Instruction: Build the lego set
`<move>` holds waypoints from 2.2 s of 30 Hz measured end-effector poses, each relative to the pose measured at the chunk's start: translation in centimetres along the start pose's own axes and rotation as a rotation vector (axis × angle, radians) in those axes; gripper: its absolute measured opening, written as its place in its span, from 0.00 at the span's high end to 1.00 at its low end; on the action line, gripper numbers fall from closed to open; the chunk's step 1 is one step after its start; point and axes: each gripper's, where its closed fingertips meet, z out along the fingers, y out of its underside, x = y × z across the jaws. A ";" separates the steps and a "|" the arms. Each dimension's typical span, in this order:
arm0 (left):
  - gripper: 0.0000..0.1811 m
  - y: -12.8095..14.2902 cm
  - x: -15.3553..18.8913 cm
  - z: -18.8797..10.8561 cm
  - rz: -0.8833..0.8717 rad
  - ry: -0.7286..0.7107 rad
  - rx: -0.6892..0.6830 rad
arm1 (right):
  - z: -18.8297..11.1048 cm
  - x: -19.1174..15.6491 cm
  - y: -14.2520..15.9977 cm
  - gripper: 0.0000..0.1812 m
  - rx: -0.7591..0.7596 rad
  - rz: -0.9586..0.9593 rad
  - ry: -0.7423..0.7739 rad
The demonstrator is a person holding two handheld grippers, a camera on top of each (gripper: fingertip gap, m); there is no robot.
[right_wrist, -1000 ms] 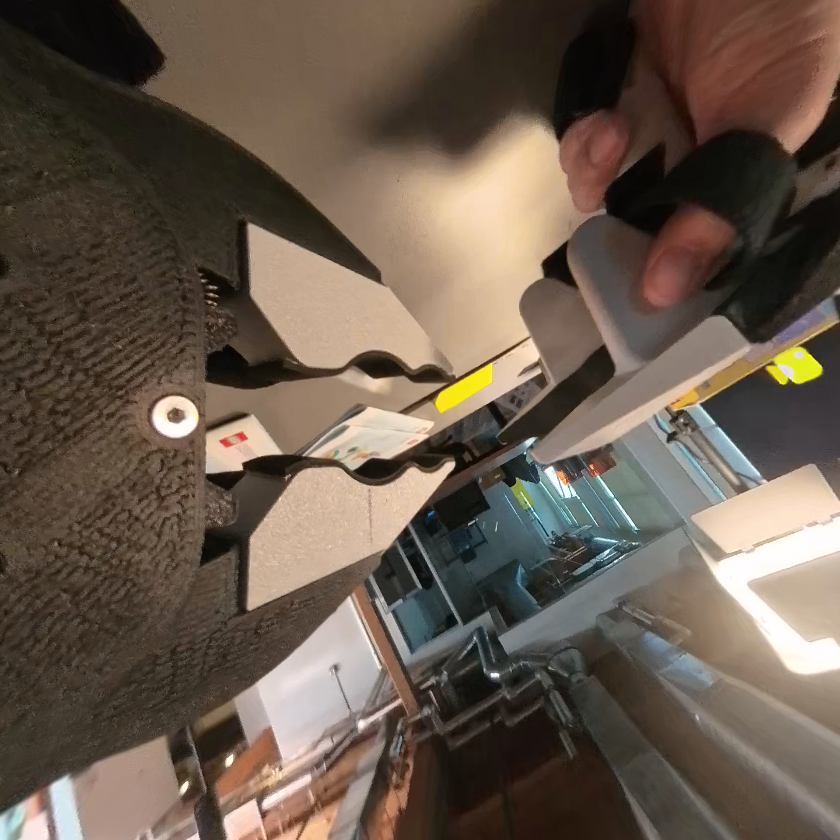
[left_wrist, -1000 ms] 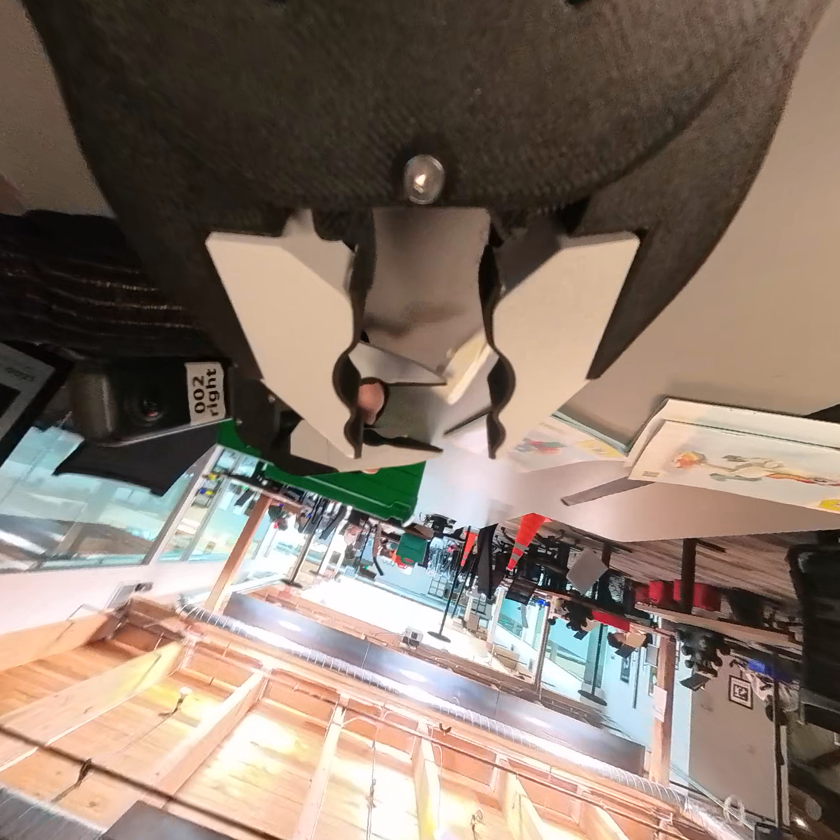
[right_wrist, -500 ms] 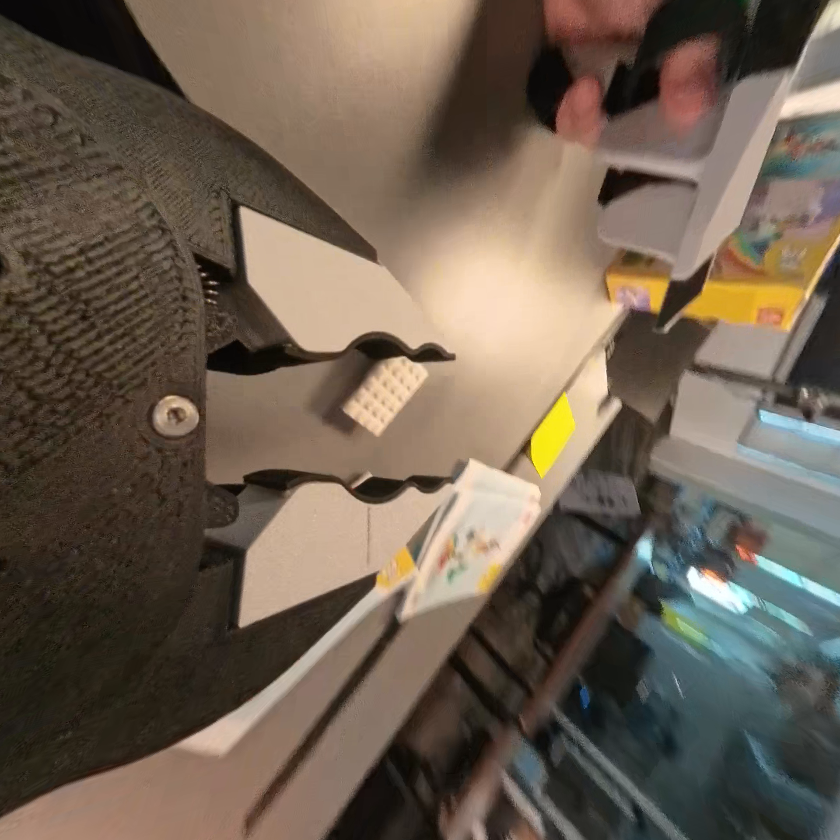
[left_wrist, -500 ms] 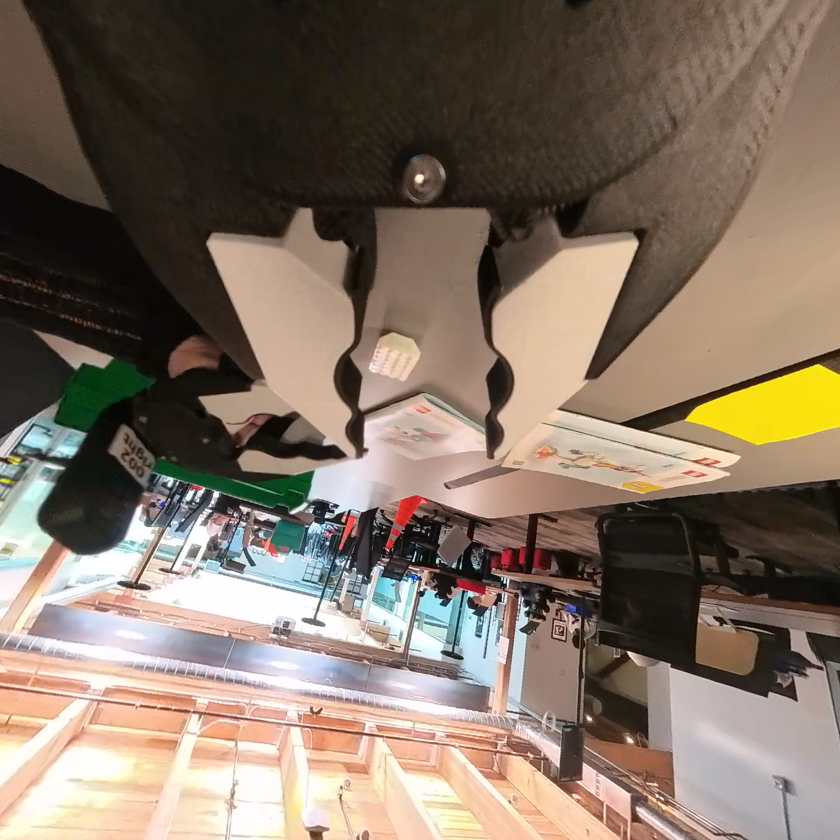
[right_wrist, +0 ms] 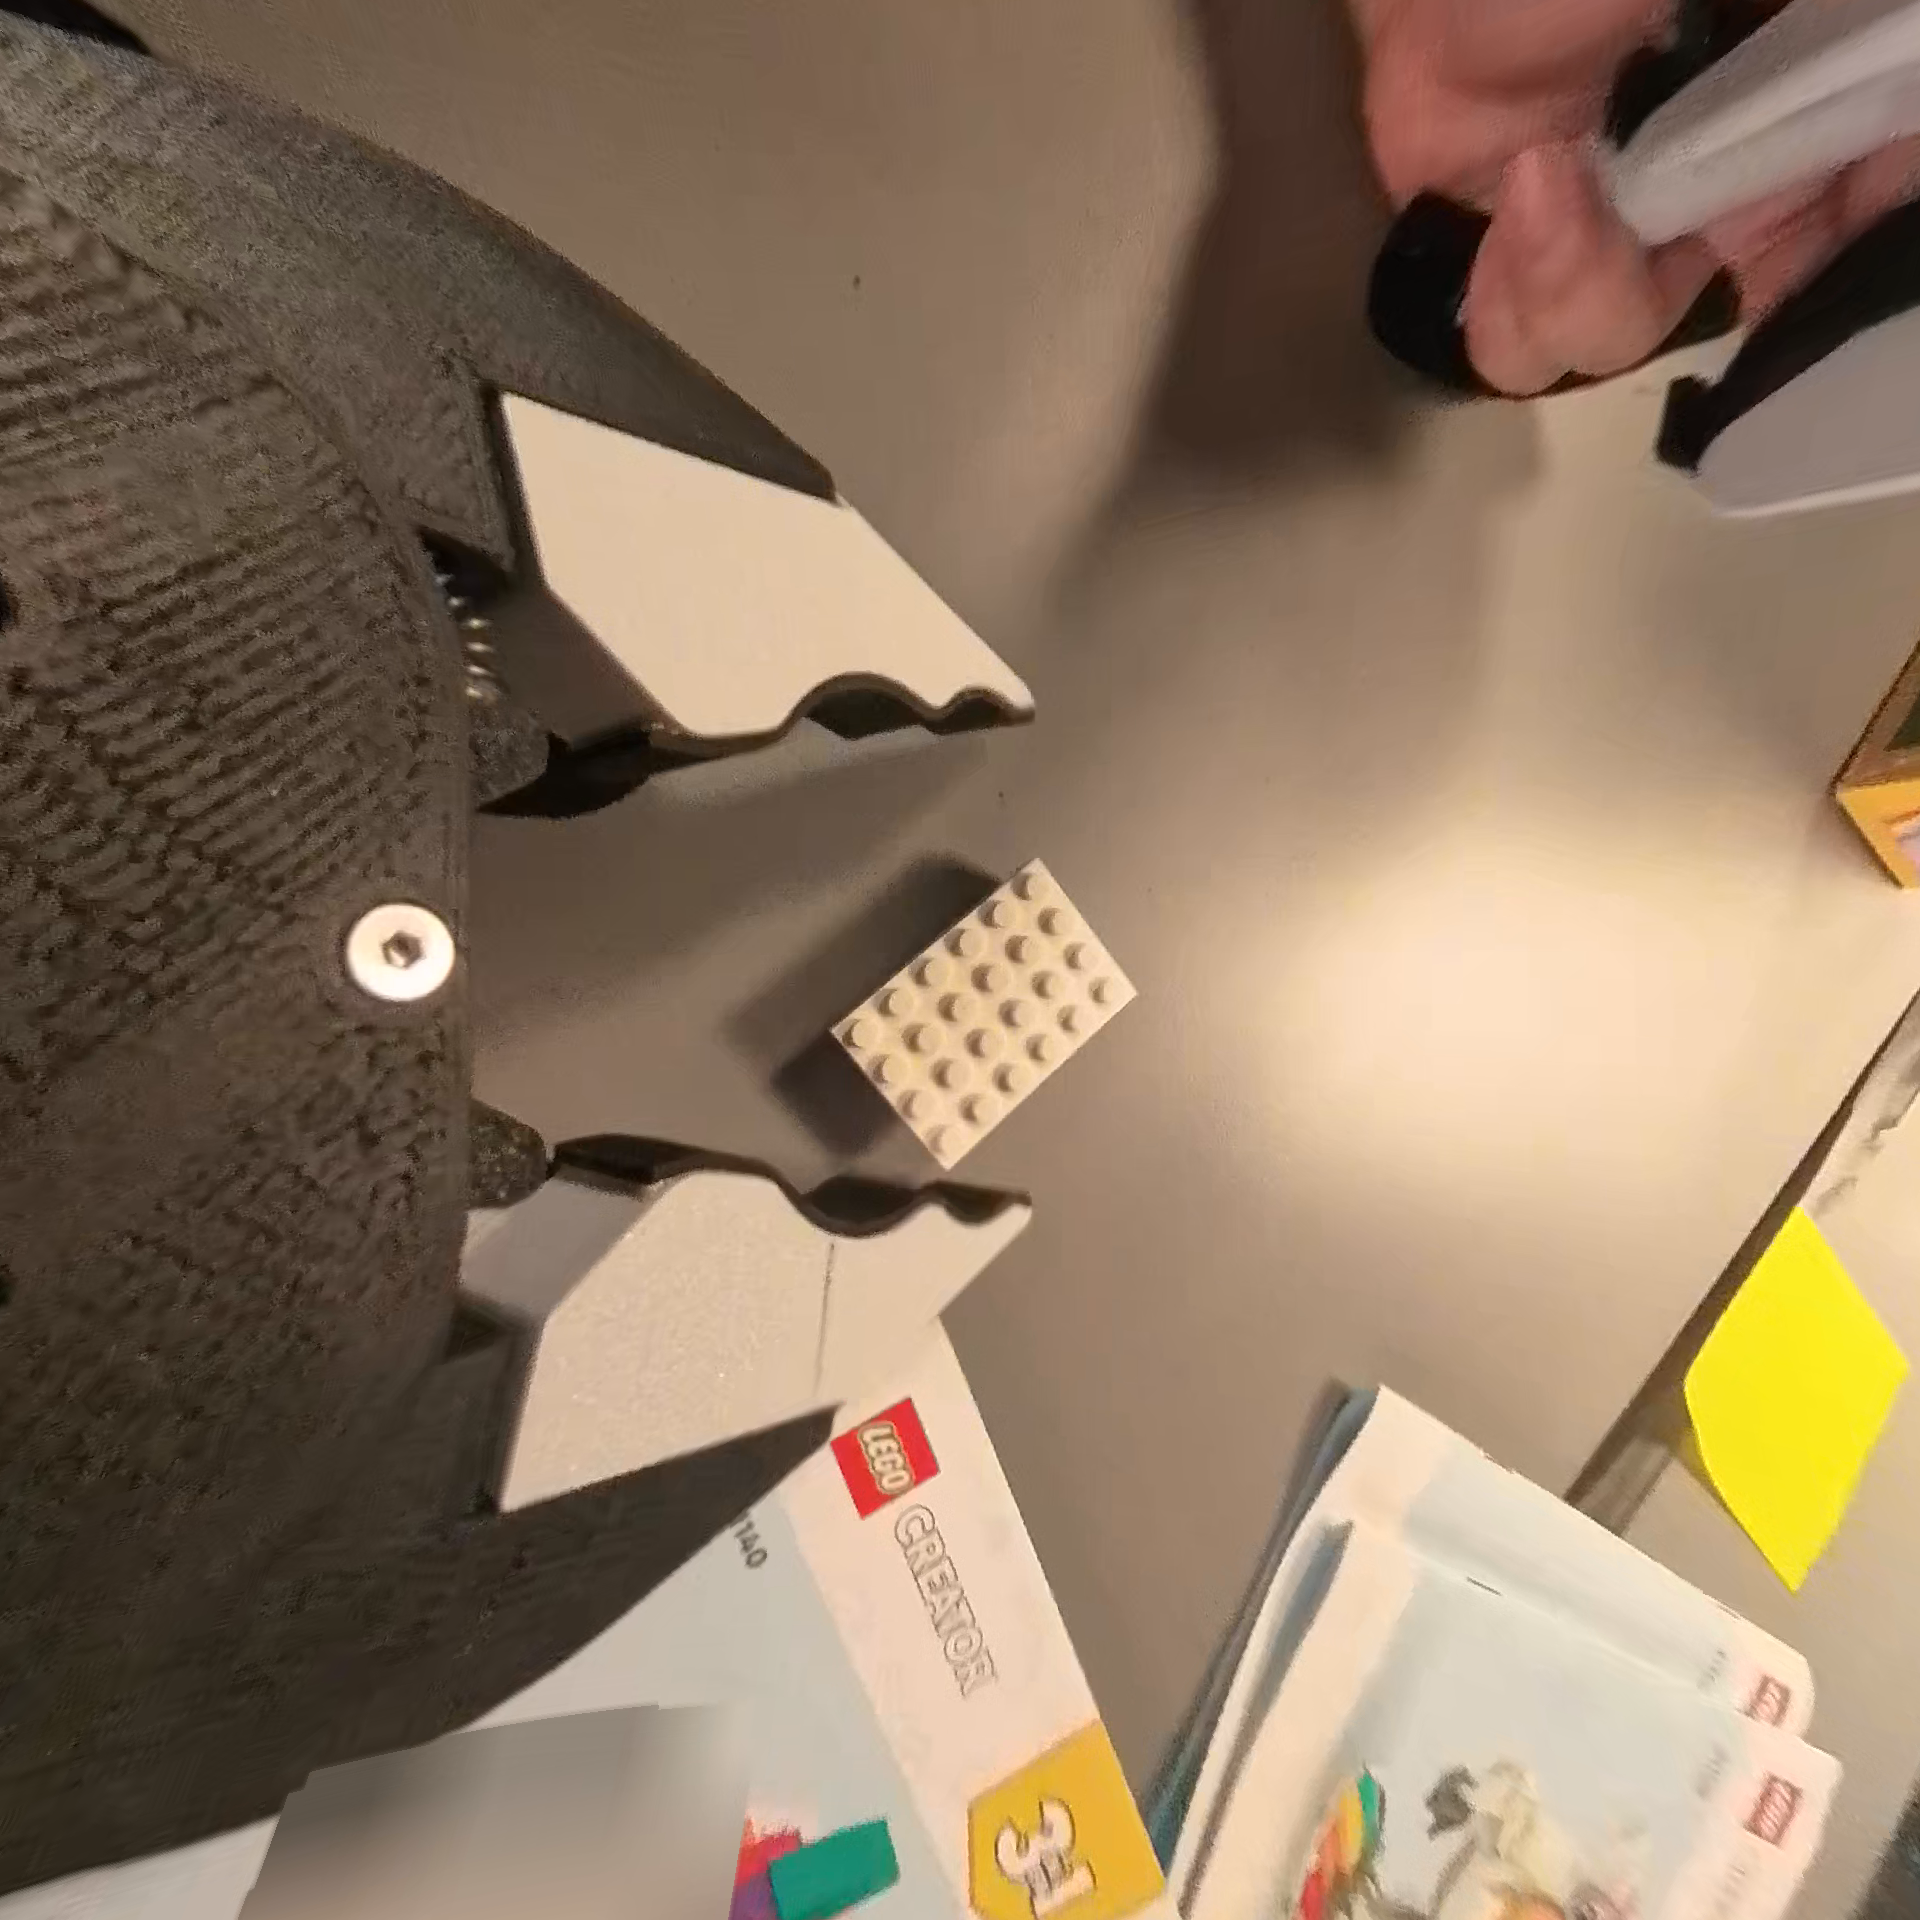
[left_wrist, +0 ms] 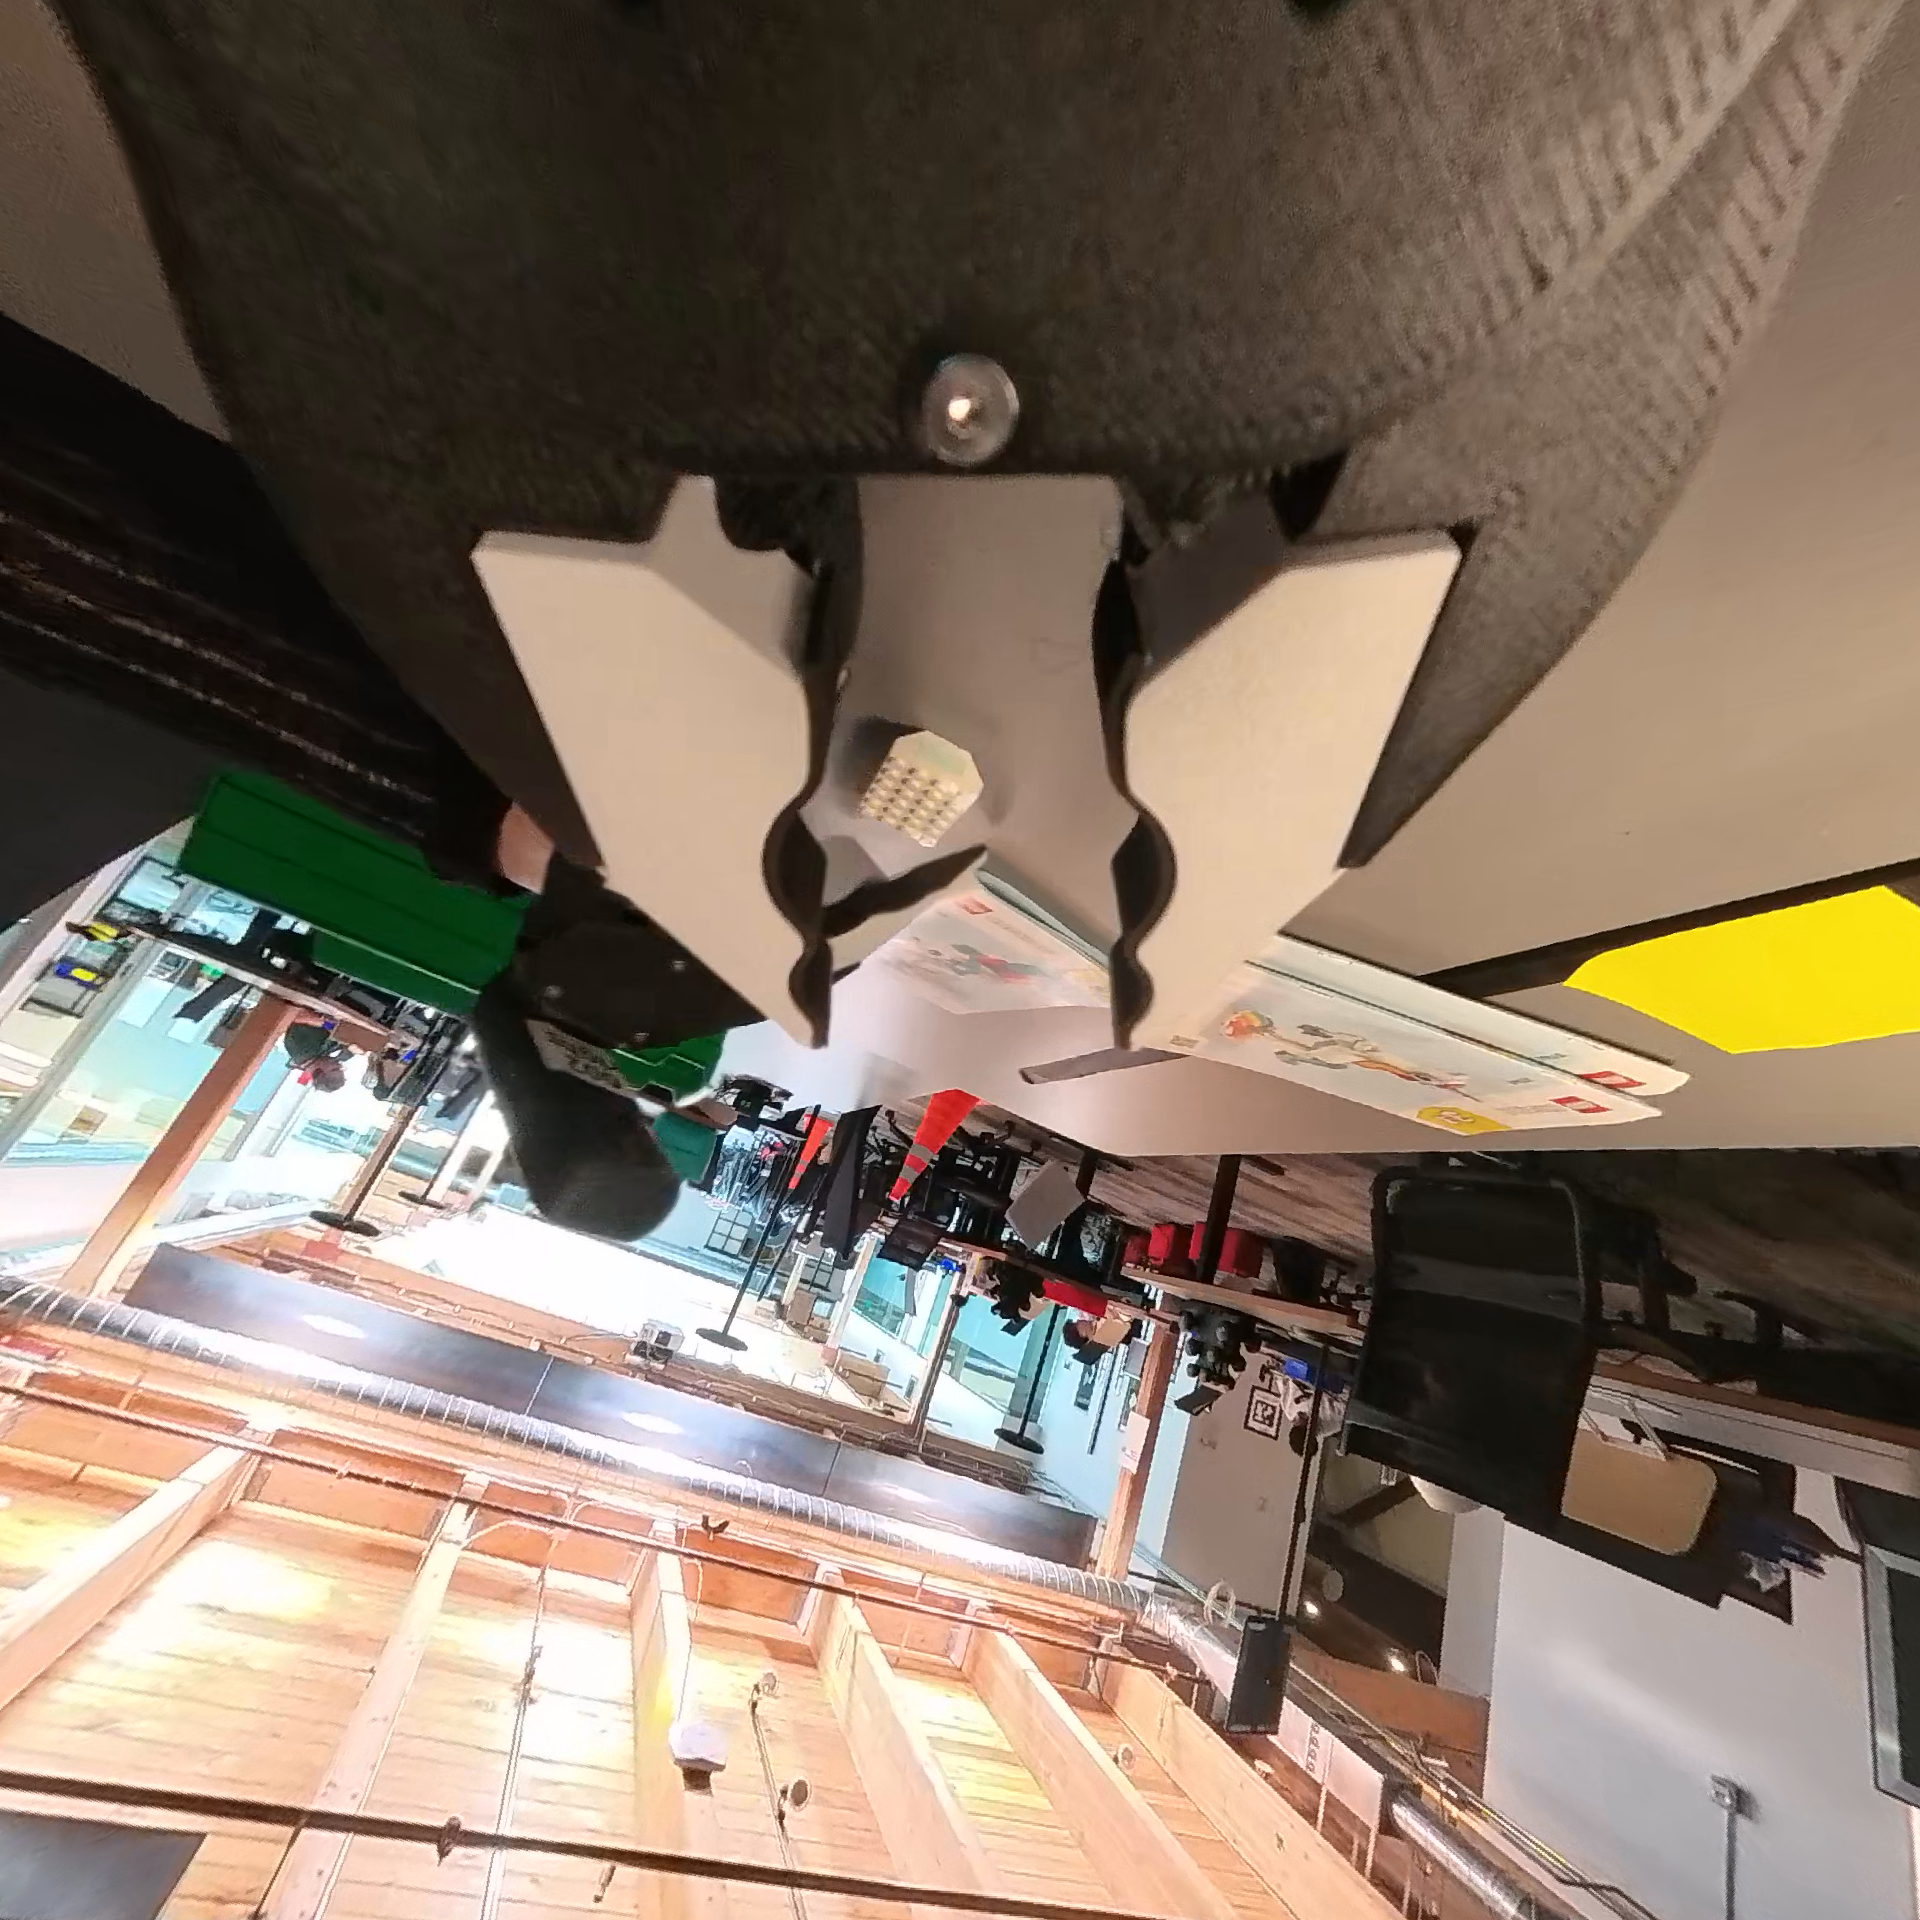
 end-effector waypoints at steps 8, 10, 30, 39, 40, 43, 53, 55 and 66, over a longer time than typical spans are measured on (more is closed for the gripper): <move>0.70 -0.5 0.0 -0.4 -0.055 0.024 0.041 | -0.1 0.4 0.0 0.81 -0.003 -0.015 0.050; 0.70 -0.3 0.1 -0.3 -0.045 0.029 0.029 | -0.3 0.3 -0.4 0.81 0.024 -0.115 0.125; 0.76 2.5 4.1 0.7 -0.012 0.242 -0.163 | -4.0 -5.6 -8.8 0.81 0.542 -0.951 0.641; 0.92 4.5 6.0 0.8 0.072 0.304 -0.286 | -3.0 -6.1 -8.6 0.75 0.501 -1.021 0.647; 0.92 4.5 6.0 0.8 0.098 0.294 -0.282 | -2.9 -5.7 -8.5 0.73 0.491 -0.992 0.644; 0.92 4.5 5.7 0.7 0.266 0.239 -0.266 | -2.8 -4.3 -8.0 0.72 0.449 -0.890 0.630; 0.92 6.8 6.1 0.8 0.771 0.178 -0.316 | -0.7 -3.8 -5.7 0.85 0.297 -0.868 0.530; 0.92 7.3 6.1 0.8 0.858 0.168 -0.331 | -0.4 -3.6 -5.4 0.85 0.272 -0.865 0.520; 0.92 9.1 5.9 0.9 1.155 0.169 -0.367 | 0.3 -1.0 -3.4 0.79 0.091 -0.906 0.608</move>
